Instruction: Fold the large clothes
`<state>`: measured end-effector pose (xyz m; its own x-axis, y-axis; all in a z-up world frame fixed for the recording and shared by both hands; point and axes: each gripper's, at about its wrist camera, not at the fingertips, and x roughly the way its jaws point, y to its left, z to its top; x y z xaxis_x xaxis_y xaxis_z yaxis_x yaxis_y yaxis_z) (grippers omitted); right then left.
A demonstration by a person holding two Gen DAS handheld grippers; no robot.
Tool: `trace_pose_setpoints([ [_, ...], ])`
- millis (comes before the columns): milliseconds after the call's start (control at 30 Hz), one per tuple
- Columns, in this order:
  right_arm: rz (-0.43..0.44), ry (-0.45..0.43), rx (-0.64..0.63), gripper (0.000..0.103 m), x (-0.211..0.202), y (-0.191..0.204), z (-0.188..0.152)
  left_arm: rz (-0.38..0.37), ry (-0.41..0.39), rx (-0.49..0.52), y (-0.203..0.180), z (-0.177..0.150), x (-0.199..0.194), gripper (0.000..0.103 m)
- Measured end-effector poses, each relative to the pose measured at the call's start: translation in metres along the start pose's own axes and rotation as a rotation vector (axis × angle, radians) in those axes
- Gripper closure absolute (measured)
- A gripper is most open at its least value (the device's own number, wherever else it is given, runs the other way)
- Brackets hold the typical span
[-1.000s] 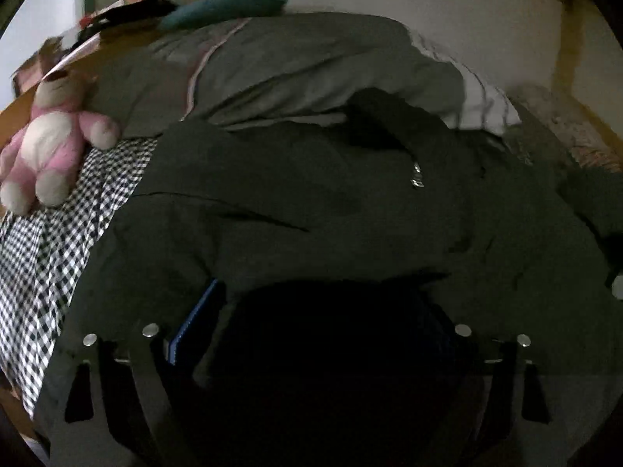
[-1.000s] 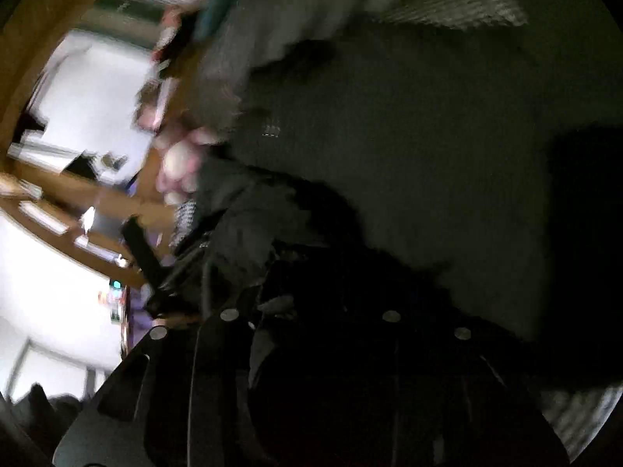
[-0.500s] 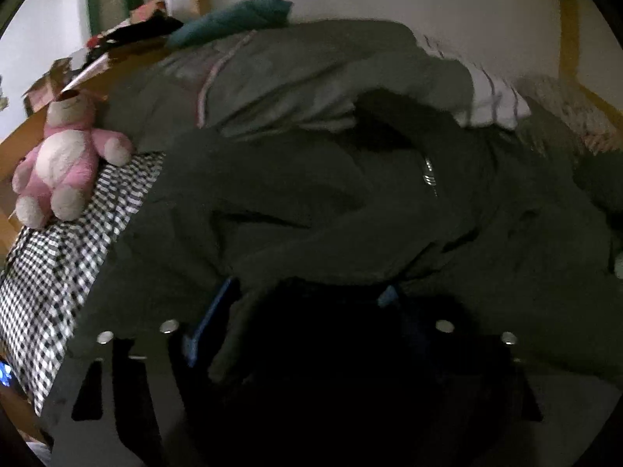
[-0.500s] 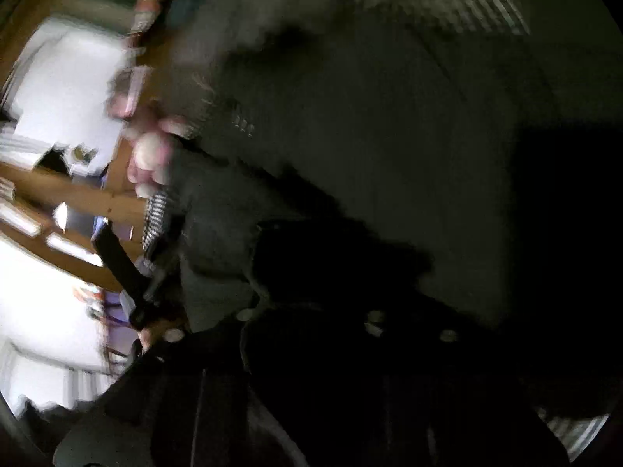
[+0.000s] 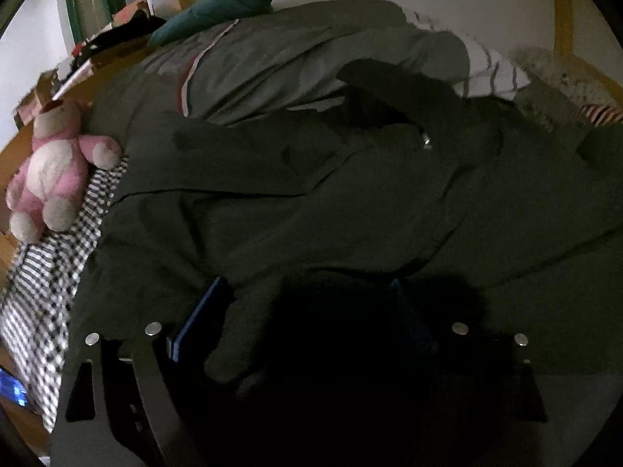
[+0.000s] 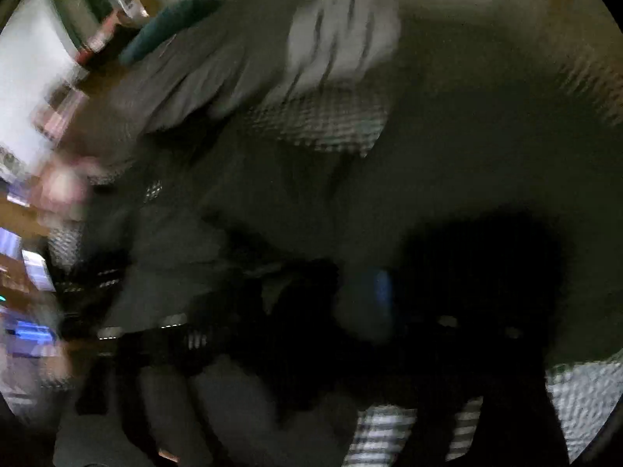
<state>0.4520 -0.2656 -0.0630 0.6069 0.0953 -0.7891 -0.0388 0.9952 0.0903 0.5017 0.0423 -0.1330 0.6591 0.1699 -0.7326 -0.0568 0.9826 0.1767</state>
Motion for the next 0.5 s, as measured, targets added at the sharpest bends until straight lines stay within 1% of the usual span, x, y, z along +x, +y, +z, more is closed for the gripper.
trace_pose_setpoints([
  [33,-0.105,-0.075,-0.054,0.006,-0.018,0.016,0.003,0.011,-0.001,0.005,-0.002,0.000,0.001,0.017],
  [67,-0.134,-0.144,-0.093,0.003,-0.036,0.043,0.005,0.019,-0.001,0.004,-0.003,-0.001,0.003,0.016],
  [100,-0.102,-0.156,-0.128,0.003,-0.040,0.068,0.004,0.025,0.000,0.004,-0.003,-0.001,0.004,0.016],
  [133,-0.094,-0.145,-0.191,0.003,-0.035,0.095,-0.004,0.030,0.000,0.005,-0.004,-0.001,0.004,0.015],
  [167,-0.118,-0.112,-0.267,0.003,-0.018,0.126,-0.010,0.033,0.000,0.005,-0.004,-0.001,0.005,0.015],
  [200,-0.145,-0.074,-0.317,0.003,-0.001,0.149,-0.016,0.035,-0.001,0.005,-0.004,-0.002,0.005,0.015],
  [233,-0.158,-0.014,-0.357,0.003,0.022,0.163,-0.026,0.036,0.002,0.005,-0.005,-0.001,0.006,0.015],
  [267,-0.138,0.104,-0.381,0.004,0.060,0.172,-0.040,0.035,0.004,0.002,-0.004,-0.001,0.007,0.014],
  [300,-0.147,0.155,-0.387,0.004,0.078,0.167,-0.047,0.021,0.007,-0.006,-0.002,-0.001,0.008,0.013],
  [333,-0.110,0.157,-0.373,0.004,0.086,0.153,-0.052,0.011,0.012,-0.007,-0.001,0.000,0.009,0.013],
  [367,-0.103,0.154,-0.330,0.004,0.082,0.134,-0.050,-0.003,0.014,-0.006,-0.002,0.000,0.010,0.012],
  [400,-0.068,0.160,-0.290,0.014,0.076,0.124,-0.046,-0.025,0.012,0.000,-0.003,0.000,0.010,0.011],
  [433,-0.045,0.168,-0.260,0.025,0.068,0.114,-0.043,-0.018,0.009,0.008,-0.005,-0.001,0.011,0.011],
  [467,-0.064,0.161,-0.230,0.048,0.059,0.107,-0.038,-0.004,0.002,0.013,-0.008,-0.001,0.011,0.010],
  [500,-0.080,0.149,-0.199,0.044,0.053,0.103,-0.037,0.010,0.002,0.014,-0.009,-0.002,0.012,0.010],
])
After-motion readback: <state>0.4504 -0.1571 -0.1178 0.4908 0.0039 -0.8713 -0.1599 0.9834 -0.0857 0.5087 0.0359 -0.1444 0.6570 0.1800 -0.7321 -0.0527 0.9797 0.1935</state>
